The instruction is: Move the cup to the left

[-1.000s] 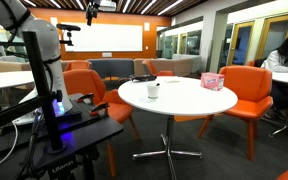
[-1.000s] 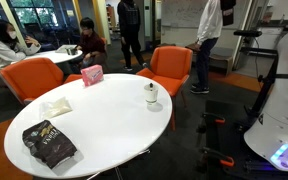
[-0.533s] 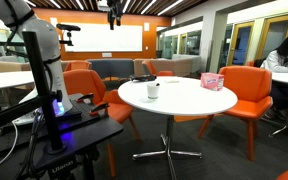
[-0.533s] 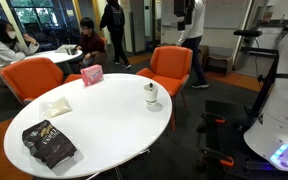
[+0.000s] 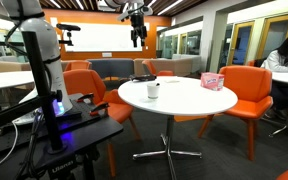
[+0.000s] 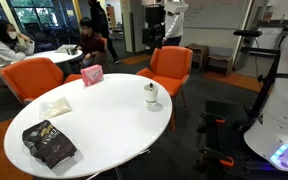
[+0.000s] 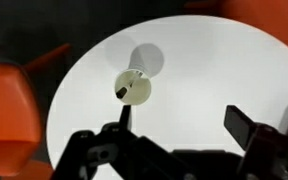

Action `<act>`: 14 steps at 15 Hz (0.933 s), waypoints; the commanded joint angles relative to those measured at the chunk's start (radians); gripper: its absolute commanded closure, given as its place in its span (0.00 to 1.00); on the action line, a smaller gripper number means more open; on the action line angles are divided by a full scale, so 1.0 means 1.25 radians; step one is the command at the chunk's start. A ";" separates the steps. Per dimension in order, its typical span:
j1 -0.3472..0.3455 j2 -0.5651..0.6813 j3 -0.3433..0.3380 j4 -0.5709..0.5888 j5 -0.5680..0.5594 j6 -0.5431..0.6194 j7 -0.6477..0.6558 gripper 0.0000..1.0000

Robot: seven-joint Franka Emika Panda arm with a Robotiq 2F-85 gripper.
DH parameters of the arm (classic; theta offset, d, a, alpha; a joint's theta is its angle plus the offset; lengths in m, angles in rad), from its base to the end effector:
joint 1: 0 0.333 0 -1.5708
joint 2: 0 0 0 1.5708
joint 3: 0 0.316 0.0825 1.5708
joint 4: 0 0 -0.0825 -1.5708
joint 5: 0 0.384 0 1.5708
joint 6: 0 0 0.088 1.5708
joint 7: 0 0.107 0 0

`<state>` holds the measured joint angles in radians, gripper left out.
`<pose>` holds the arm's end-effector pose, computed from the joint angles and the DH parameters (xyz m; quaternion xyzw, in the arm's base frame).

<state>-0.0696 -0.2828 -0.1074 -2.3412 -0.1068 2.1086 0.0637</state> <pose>0.4542 -0.0879 0.4493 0.9949 -0.0922 0.0229 0.0328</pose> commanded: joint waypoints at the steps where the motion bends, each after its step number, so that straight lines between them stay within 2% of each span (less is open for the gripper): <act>1: -0.018 0.108 0.000 0.039 -0.003 0.059 -0.007 0.00; 5: -0.034 0.212 -0.005 0.060 -0.006 0.101 -0.005 0.00; 14: -0.037 0.389 -0.009 0.123 -0.013 0.104 -0.010 0.00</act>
<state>-0.1178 0.1480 -0.1149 -2.2330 -0.1118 2.2393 0.0637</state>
